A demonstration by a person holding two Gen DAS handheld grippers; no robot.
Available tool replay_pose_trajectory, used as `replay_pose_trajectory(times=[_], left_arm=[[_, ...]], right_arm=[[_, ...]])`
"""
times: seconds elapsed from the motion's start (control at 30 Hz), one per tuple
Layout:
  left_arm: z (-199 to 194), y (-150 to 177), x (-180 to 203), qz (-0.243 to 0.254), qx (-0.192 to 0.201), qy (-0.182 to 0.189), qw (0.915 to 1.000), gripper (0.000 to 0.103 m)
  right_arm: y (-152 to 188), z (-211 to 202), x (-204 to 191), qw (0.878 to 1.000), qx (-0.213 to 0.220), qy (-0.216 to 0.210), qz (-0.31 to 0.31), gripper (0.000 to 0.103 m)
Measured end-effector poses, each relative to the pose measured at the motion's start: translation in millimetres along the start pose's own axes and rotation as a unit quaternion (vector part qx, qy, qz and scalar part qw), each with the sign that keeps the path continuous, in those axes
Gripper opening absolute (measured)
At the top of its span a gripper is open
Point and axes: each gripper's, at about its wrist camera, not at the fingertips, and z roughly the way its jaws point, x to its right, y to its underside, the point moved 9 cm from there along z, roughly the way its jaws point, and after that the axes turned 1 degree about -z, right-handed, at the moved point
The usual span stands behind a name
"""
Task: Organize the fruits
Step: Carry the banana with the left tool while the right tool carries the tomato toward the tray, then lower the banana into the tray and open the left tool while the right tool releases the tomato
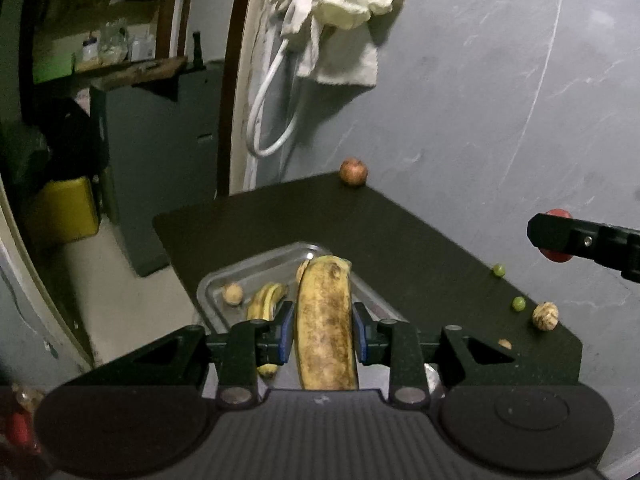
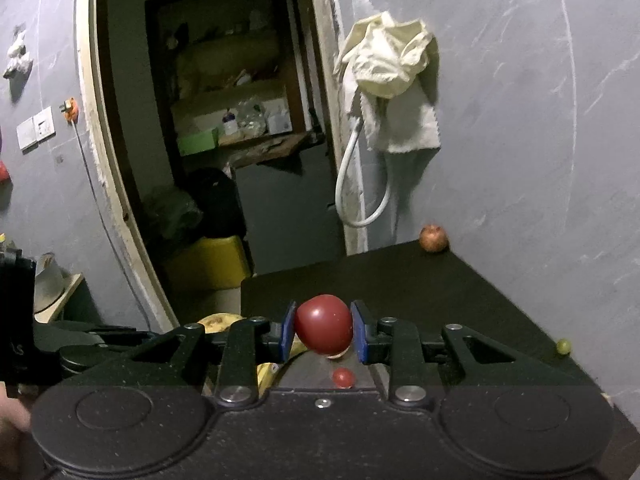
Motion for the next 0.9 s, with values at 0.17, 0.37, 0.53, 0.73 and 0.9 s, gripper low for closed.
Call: replay_pose_trajectory(times=[0.17, 0.37, 0.53, 0.73, 0.9], left_arm=[[29, 7, -9, -0.013, -0.022, 0.006, 0.9996, 0.032], [71, 16, -14, -0.025, -0.043, 0.025, 0.9984, 0.032], [103, 24, -17, -0.031, -0.063, 0.039, 0.9968, 0.032], [123, 36, -21, -0.043, -0.077, 0.031, 0.9956, 0.032], [135, 35, -16, -0.046, -0.065, 0.016, 0.9967, 0.032]], right_arm=[[13, 27, 4, 0.999, -0.034, 0.003, 0.004, 0.031], [23, 61, 14, 0.997, -0.069, 0.014, 0.003, 0.031], [32, 82, 18, 0.995, -0.093, 0.022, 0.001, 0.031], [50, 104, 24, 0.992, -0.124, 0.006, -0.007, 0.031], [75, 130, 36, 0.988, -0.152, -0.018, -0.017, 0.031]])
